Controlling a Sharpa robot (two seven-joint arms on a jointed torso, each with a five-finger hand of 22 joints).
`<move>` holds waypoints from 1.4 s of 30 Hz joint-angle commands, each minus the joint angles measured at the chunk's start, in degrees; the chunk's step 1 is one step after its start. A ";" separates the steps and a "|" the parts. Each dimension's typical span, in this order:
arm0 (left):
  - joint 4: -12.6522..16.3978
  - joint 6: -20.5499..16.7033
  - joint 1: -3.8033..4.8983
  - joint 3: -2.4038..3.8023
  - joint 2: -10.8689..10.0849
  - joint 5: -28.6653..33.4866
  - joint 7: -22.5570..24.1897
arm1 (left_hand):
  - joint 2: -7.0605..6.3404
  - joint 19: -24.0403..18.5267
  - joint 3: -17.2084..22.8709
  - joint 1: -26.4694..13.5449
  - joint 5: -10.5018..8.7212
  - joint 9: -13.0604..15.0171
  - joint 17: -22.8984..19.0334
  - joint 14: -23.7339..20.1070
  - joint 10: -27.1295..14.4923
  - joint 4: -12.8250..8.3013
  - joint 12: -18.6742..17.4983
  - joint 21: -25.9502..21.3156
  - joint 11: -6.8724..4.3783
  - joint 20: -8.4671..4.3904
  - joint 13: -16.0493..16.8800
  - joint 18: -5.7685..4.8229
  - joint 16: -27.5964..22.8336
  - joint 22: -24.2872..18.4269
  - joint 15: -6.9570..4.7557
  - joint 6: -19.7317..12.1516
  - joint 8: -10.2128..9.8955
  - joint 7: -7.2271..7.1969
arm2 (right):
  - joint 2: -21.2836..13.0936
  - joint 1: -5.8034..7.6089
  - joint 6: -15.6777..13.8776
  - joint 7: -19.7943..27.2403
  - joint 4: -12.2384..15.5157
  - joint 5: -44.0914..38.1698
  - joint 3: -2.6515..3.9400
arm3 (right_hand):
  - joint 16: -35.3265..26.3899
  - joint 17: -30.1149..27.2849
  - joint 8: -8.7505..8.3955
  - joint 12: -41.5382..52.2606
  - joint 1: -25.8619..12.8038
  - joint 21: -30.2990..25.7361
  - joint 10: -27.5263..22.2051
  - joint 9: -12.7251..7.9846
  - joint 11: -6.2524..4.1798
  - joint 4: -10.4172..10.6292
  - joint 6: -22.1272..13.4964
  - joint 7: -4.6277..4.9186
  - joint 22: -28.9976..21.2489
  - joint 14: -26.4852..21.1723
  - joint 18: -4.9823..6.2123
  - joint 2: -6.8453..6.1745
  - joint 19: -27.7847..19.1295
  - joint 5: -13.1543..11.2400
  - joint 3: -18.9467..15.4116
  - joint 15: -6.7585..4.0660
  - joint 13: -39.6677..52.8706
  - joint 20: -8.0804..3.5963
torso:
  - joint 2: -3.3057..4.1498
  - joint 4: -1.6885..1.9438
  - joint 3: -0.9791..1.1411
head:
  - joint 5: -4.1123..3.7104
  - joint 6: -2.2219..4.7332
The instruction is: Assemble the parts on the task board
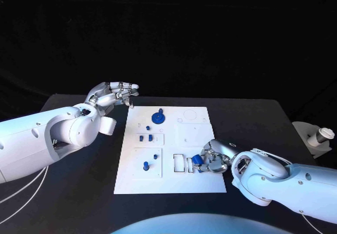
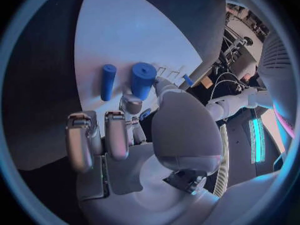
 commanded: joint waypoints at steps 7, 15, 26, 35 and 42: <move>0.17 1.05 0.04 0.04 -0.02 0.21 0.02 | 0.43 0.18 -0.16 0.06 -0.05 0.07 -0.07 -0.19 -0.51 0.06 0.30 -0.31 -0.09 0.13 0.06 0.33 -0.22 -0.08 0.30 -0.09 0.24 -0.22 | -0.89 -0.12 -5.27 0.21 1.62 9.14 -0.31 | 0.63 0.76 0.40 2.61 3.97 0.55 1.94 0.05 -0.33 -1.40 1.82 -1.19 15.00 3.23 -1.23 2.39 5.93 2.27 6.88 -0.67 2.73 -0.81 | 0.01 -0.03 0.06 | 0.16 0.24; 0.17 1.01 0.04 0.04 0.01 0.21 0.03 | 0.43 0.18 -0.16 0.06 -0.05 0.07 -0.07 -0.19 -0.51 0.06 0.30 -0.31 -0.09 0.13 0.06 0.33 -0.22 -0.08 0.30 -0.09 0.24 -0.22 | -1.27 0.91 -9.15 1.77 3.25 14.60 -0.19 | 0.97 1.66 0.84 4.60 1.93 0.75 3.26 0.31 -0.56 -0.86 2.64 -1.48 15.06 3.39 -1.27 1.87 6.00 3.45 8.36 -0.86 4.66 -0.97 | 0.04 -0.03 0.00 | 0.00 0.42; 0.20 0.94 0.04 0.04 -0.05 0.21 0.04 | 0.43 0.18 -0.16 0.06 -0.05 0.07 -0.07 -0.19 -0.51 0.06 0.30 -0.31 -0.09 0.13 0.06 0.33 -0.22 -0.08 0.30 -0.09 0.24 -0.22 | -1.33 1.47 -12.42 3.65 4.63 16.57 -0.07 | 1.28 2.51 1.38 7.31 0.39 0.75 4.80 0.60 -0.93 -0.91 3.51 -1.94 15.06 3.53 -1.27 1.95 6.00 4.01 9.42 -1.14 7.09 -1.18 | 0.06 0.05 0.04 | 0.10 0.39; 0.25 0.97 0.04 0.03 0.01 0.21 0.03 | 0.43 0.18 -0.16 0.06 -0.05 0.07 -0.07 -0.19 -0.51 0.06 0.30 -0.31 -0.09 0.13 0.06 0.33 -0.22 -0.08 0.30 -0.09 0.24 -0.22 | 0.63 1.52 -9.39 4.00 4.13 18.02 -0.06 | 1.34 2.66 1.59 7.54 -2.15 0.75 5.15 0.80 -1.03 -0.87 3.75 -2.04 15.06 3.53 -1.27 1.85 6.00 2.93 10.08 -1.26 7.65 -1.35 | 0.06 0.06 -0.01 | 0.18 0.23; 0.31 1.05 0.04 0.03 0.08 0.20 -0.01 | 0.43 0.18 -0.16 0.06 -0.05 0.07 -0.07 -0.19 -0.51 0.06 0.30 -0.31 -0.09 0.13 0.06 0.33 -0.22 -0.08 0.30 -0.09 0.24 -0.22 | 3.26 1.51 -8.15 4.03 2.70 17.88 -0.07 | 1.34 2.63 1.61 7.43 -2.08 0.75 5.13 0.83 -1.09 -1.03 3.75 -2.11 15.06 3.52 -1.27 1.85 6.00 2.74 10.27 -1.28 7.62 -1.37 | 0.07 0.13 -0.02 | 0.12 0.09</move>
